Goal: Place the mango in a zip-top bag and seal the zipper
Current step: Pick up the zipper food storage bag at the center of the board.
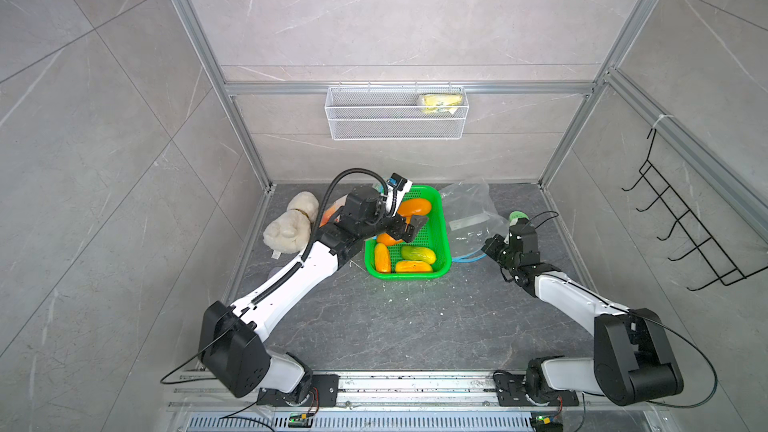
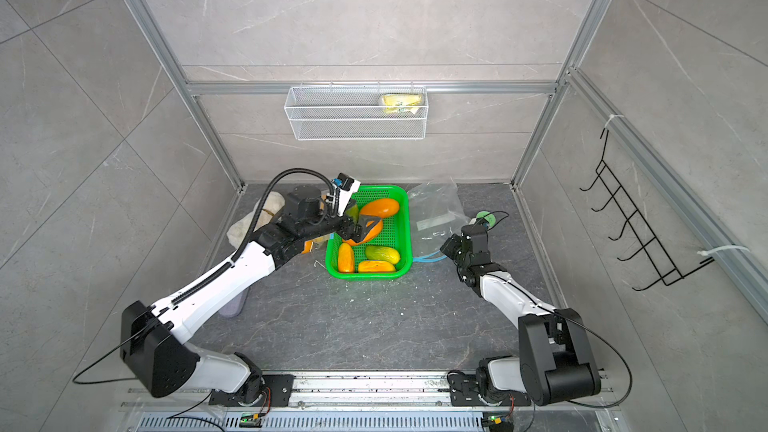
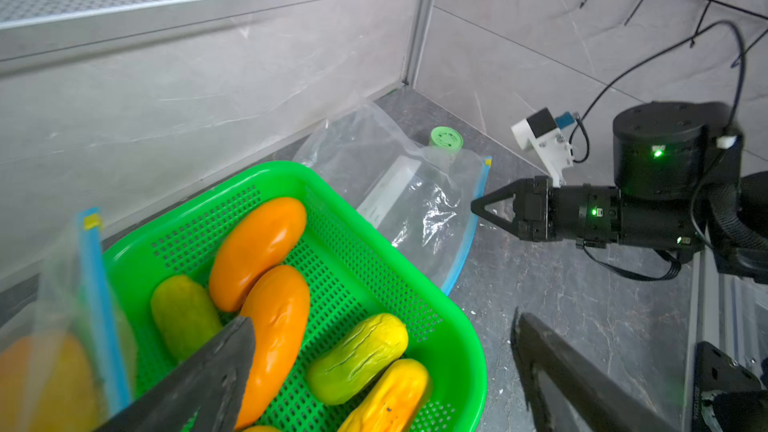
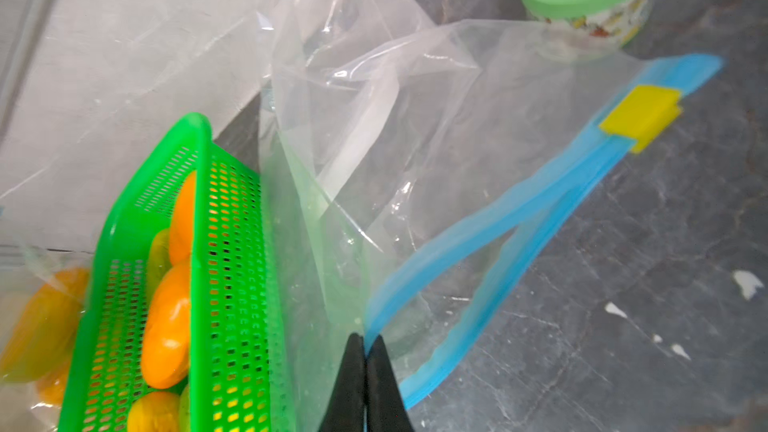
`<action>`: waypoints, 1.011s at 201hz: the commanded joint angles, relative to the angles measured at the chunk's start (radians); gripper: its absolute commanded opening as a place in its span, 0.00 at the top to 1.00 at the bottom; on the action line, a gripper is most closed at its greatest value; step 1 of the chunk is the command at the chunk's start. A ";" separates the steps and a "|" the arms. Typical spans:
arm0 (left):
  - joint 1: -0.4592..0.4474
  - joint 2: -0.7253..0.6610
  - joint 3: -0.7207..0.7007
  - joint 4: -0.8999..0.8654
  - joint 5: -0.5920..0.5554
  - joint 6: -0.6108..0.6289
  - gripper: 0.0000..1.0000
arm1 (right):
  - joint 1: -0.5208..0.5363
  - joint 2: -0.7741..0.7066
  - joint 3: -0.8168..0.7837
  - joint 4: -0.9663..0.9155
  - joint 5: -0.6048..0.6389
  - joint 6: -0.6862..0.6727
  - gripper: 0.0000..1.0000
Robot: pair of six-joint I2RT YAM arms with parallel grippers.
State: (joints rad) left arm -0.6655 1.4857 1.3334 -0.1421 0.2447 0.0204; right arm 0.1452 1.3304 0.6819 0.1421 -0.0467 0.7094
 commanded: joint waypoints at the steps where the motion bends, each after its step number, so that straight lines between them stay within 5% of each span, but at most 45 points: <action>1: -0.075 0.098 0.138 -0.102 0.022 0.152 0.00 | -0.002 -0.074 0.063 -0.054 -0.081 -0.065 1.00; 39: -0.166 0.286 0.313 -0.171 -0.014 0.244 0.00 | 0.014 -0.105 0.188 -0.153 -0.164 -0.120 1.00; 85: -0.177 0.439 0.423 -0.120 -0.010 0.205 0.07 | 0.013 -0.105 0.248 -0.200 -0.215 -0.146 1.00; 145: -0.175 0.517 0.478 -0.036 -0.057 0.134 0.30 | 0.014 -0.103 0.274 -0.199 -0.307 -0.129 1.00; 203: -0.175 0.517 0.439 0.051 0.022 0.070 0.30 | 0.015 -0.074 0.318 -0.229 -0.297 -0.131 1.00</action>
State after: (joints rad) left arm -0.8425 2.0018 1.7676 -0.1745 0.2180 0.1329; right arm 0.1539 1.2415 0.9550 -0.0612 -0.3344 0.5896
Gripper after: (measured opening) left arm 0.701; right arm 0.046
